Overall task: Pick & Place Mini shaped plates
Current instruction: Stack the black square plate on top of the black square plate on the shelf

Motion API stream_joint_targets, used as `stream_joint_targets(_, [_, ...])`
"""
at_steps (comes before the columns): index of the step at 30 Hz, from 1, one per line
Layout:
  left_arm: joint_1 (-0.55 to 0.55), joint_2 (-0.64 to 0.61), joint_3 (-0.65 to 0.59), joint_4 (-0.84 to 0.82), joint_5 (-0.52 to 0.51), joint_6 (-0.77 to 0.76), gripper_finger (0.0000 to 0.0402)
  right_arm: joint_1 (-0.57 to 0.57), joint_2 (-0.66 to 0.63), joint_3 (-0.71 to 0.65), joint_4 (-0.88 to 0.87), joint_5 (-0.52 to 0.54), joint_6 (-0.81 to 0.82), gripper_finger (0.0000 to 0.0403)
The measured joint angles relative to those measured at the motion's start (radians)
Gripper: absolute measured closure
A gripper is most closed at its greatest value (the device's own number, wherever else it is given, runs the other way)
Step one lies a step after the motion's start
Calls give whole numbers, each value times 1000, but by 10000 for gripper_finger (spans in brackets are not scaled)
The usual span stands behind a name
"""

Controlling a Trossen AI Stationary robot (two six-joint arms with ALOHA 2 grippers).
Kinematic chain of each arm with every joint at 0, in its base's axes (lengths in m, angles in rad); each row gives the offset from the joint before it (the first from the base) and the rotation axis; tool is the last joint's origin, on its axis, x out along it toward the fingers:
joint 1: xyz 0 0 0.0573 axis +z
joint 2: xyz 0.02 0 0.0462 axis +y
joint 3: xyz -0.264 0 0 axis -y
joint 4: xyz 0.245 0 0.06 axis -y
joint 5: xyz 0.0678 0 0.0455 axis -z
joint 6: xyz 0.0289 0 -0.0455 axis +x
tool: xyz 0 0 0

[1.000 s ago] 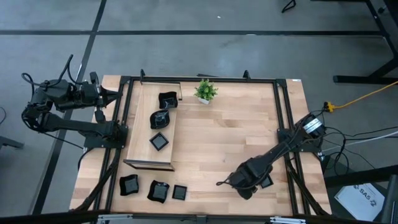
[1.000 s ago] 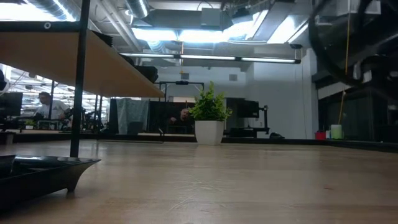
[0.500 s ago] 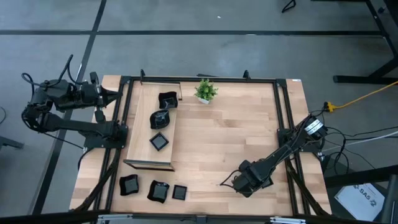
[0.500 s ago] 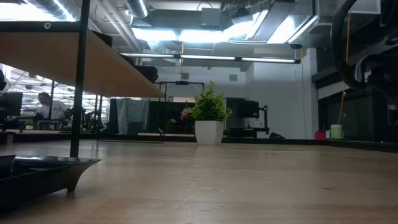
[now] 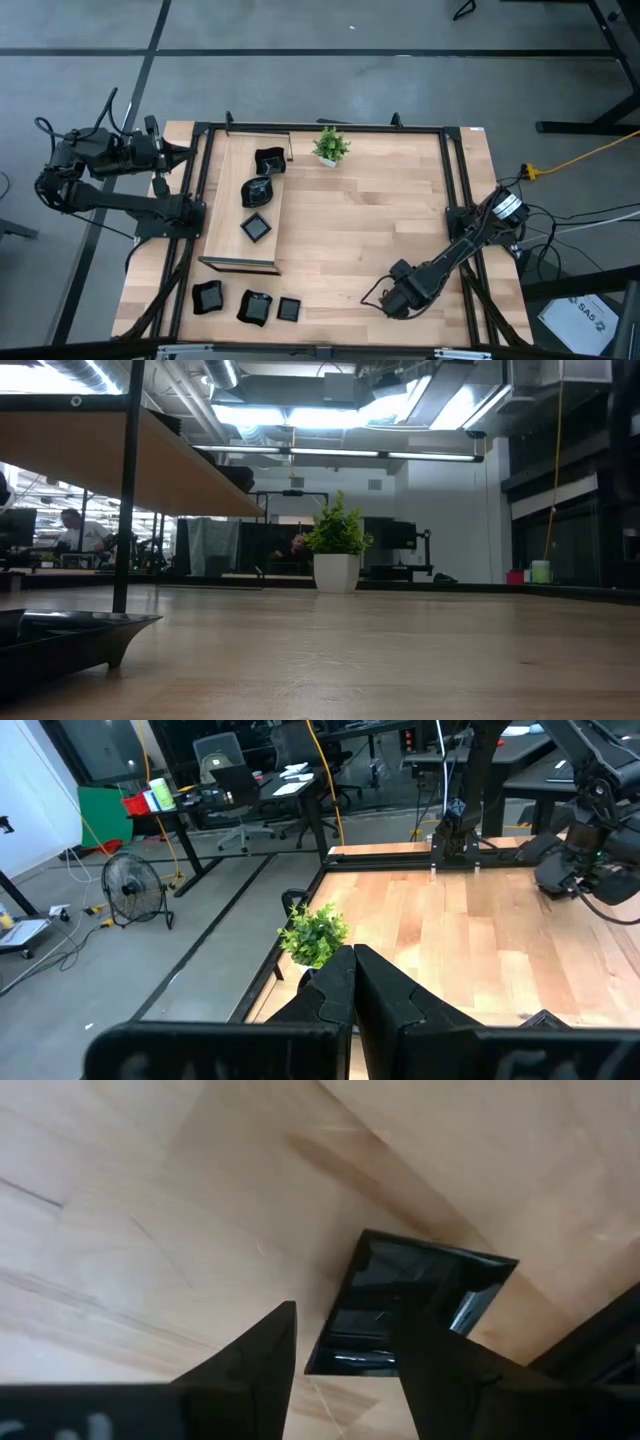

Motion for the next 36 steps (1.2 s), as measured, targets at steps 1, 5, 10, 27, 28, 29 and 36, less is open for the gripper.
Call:
stream_joint_targets(1, [0, 0, 0, 0, 0, 0, 398, 4, 4, 0, 1, 0, 0, 240])
stream_joint_targets(5, [0, 0, 0, 0, 0, 0, 398, 11, 37, 0, 7, 5, -1, 240])
stream_joint_targets(10, [0, 0, 0, 0, 0, 0, 398, 11, 46, 0, 12, 2, -4, 240])
stream_joint_targets(27, [0, 0, 0, 0, 0, 0, 398, 11, 48, -1, 7, 14, -18, 379])
stream_joint_targets(28, [0, 0, 0, 0, 0, 0, 398, 11, 48, -1, 6, 19, -30, 389])
stream_joint_targets(29, [0, 0, 0, 0, 0, 0, 398, 11, 48, -1, 5, 25, -36, 394])
stream_joint_targets(36, [0, 0, 0, 0, 0, 0, 398, 2, 48, 18, -3, 64, -105, 389])
